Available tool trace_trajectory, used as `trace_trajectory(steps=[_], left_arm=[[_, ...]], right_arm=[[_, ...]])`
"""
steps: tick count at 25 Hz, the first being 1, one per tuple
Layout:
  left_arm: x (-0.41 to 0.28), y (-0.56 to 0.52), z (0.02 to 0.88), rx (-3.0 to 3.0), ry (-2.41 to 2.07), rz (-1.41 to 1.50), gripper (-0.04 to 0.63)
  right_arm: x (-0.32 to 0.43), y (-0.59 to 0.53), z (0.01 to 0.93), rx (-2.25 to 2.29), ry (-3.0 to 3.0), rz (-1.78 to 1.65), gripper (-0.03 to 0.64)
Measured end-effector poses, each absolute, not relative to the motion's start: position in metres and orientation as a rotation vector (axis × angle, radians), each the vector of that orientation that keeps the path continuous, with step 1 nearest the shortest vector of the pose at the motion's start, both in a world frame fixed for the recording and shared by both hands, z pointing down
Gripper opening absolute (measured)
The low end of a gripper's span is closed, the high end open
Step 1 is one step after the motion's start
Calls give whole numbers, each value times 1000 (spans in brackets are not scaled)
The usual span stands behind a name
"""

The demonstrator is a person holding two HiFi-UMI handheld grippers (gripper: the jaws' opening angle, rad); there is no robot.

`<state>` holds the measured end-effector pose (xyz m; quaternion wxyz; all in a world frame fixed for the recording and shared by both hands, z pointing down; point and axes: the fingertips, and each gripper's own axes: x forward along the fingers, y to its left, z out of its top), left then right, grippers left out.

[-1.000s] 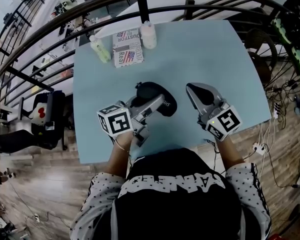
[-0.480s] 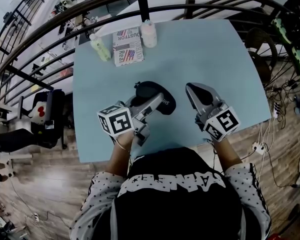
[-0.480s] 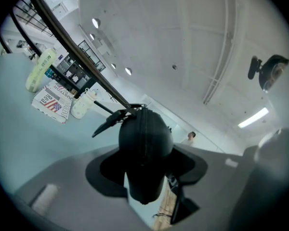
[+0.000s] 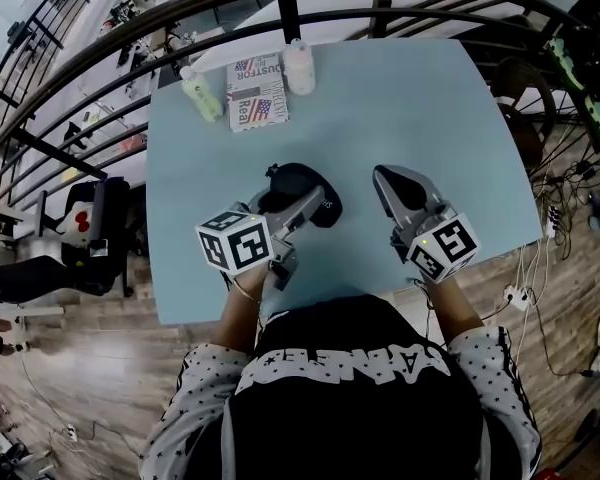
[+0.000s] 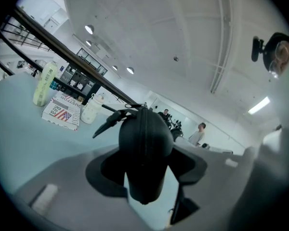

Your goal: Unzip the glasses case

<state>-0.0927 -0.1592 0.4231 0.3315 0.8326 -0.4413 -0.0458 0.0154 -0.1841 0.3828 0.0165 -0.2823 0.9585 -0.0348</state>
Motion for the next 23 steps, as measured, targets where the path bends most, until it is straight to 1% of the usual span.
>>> trace_trajectory(steps=[23], left_arm=[[-92,-165,425,2183,-1153,-94,0]], right_arm=[[14,-191,384,-874,2984,-112,3]])
